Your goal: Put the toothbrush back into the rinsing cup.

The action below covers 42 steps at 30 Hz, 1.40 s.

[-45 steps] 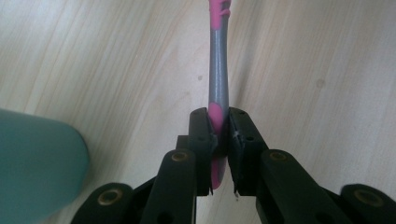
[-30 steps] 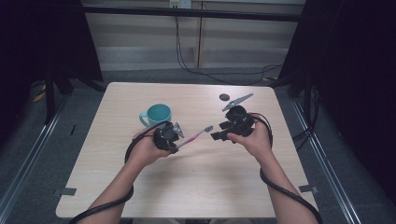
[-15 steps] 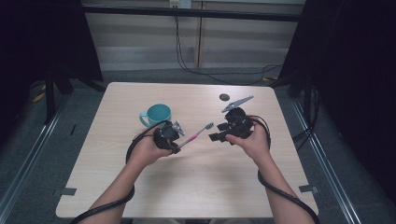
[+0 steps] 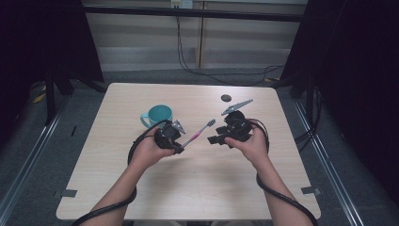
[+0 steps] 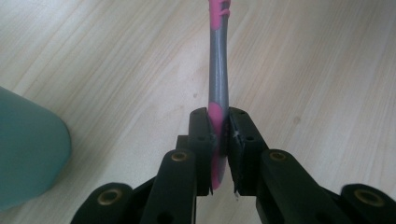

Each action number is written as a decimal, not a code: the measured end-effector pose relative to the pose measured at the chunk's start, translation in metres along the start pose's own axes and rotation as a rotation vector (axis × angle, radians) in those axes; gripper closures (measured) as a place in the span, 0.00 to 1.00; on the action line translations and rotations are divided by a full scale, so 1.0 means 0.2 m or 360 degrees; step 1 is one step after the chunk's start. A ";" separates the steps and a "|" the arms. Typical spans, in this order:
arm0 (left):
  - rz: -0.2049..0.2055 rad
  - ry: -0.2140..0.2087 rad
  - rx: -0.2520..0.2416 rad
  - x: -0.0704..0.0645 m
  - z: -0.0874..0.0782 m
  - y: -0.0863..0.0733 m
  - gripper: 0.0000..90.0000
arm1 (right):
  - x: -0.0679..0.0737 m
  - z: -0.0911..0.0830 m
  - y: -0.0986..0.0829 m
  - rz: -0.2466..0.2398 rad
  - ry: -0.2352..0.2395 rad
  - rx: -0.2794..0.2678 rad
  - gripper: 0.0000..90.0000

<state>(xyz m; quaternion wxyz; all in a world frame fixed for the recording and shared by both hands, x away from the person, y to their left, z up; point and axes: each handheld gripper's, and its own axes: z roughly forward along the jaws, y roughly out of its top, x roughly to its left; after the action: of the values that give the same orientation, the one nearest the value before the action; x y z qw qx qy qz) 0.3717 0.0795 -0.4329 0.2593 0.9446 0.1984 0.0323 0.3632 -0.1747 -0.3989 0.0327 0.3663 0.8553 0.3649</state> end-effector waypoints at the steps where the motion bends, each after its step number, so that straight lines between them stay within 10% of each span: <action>1: -0.0006 0.0008 -0.0002 0.00 0.00 0.00 0.90 | 0.00 0.00 0.00 0.0000 0.0000 0.0000 0.45; 42: -0.0167 -0.0021 -0.0219 -0.05 0.02 0.05 0.90 | 0.04 0.11 -0.01 0.0168 0.0115 -0.0171 0.52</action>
<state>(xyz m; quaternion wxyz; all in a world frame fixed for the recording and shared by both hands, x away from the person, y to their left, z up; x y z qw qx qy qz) 0.3665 0.0665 -0.4302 0.3262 0.9131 0.2432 0.0259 0.3638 -0.1578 -0.4155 0.0022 0.3951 0.8147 0.4245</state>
